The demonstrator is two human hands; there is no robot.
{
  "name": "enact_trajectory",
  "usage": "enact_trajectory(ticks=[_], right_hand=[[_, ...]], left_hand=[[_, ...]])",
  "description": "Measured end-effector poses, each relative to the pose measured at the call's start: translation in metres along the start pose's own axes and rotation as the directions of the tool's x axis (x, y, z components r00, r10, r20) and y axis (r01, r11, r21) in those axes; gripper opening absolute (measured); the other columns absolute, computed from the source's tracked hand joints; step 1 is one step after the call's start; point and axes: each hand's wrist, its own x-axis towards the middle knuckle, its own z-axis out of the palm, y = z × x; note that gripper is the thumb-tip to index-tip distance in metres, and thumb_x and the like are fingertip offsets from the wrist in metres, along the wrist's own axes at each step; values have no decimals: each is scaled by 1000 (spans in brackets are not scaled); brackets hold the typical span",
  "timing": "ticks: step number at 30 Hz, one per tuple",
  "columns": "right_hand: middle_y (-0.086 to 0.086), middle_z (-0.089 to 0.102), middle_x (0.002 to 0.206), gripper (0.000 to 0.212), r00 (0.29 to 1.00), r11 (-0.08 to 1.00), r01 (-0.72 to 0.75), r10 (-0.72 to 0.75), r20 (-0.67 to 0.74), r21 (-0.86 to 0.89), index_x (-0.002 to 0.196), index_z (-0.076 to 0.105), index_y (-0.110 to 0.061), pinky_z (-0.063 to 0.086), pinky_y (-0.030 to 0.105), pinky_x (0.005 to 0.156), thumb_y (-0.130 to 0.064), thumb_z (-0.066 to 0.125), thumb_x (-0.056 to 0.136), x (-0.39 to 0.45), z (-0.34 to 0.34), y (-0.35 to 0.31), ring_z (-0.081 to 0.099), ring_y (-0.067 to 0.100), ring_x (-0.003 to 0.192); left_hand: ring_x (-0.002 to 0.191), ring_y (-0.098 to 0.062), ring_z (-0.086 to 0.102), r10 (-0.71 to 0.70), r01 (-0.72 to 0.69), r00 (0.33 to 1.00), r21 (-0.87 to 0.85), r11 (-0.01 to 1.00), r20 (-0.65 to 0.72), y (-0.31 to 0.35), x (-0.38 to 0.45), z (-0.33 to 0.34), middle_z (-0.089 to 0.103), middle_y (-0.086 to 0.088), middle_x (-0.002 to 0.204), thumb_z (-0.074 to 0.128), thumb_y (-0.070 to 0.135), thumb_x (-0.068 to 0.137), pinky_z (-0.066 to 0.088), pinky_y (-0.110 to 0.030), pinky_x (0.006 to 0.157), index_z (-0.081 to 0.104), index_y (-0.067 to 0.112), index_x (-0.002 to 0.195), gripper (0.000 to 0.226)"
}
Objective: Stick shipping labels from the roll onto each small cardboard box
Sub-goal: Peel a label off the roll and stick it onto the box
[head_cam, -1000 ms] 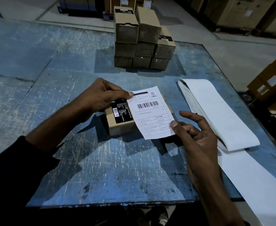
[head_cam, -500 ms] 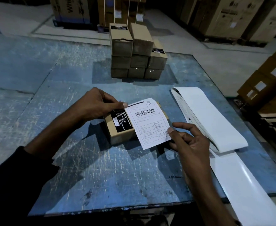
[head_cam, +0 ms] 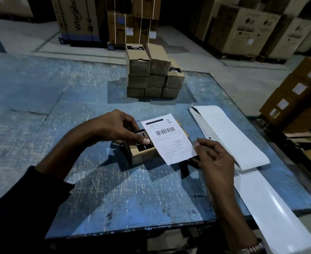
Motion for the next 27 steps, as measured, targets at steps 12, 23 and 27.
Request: enact_trajectory(ticks=[12,23,27], right_hand=[[-22,7,174,59,664,521,686,-163,729,-508,168,26,-35,12,18,126,-55,27,113,7,49,-79,-2,-13,157],[-21,-19,174,78,537,328,751,200,819,-573,169,-12,-35,-9,31,132,-73,1,101,17,42,-54,-24,-14,153],[-23,-26,171,79,625,292,678,253,738,-674,166,-19,-36,-11,35,133,-75,-2,99,39,21,-52,-27,-14,151]], left_hand=[[79,-6,74,-2,3,1000,-83,997,20,-9,6,-8,82,-1,89,94,41,71,62,-23,74,84,12,95,39],[93,-10,73,0,9,997,-102,995,80,-11,4,-14,82,-7,100,88,43,77,63,-37,94,87,17,98,32],[93,-7,73,-1,9,997,-108,994,73,-11,4,-14,83,-1,101,88,41,79,63,-34,91,87,17,98,30]])
